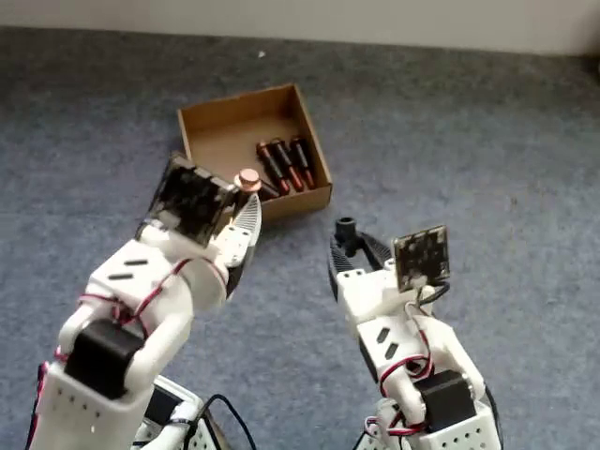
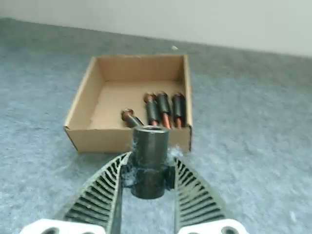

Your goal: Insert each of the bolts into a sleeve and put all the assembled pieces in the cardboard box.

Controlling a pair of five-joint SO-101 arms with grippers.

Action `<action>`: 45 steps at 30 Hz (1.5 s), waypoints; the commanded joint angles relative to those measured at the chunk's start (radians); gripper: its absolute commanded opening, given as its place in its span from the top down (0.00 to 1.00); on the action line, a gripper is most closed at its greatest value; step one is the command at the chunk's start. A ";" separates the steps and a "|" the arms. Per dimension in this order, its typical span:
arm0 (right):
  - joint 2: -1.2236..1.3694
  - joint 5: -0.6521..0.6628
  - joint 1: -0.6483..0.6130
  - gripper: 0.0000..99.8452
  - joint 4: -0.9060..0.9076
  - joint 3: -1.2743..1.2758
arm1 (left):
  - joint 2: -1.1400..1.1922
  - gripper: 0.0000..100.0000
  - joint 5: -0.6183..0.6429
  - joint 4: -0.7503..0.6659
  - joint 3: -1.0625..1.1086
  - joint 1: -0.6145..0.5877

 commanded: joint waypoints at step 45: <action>-0.156 0.221 -0.348 1.00 -0.564 0.412 | -0.306 1.00 0.229 -0.361 0.252 0.110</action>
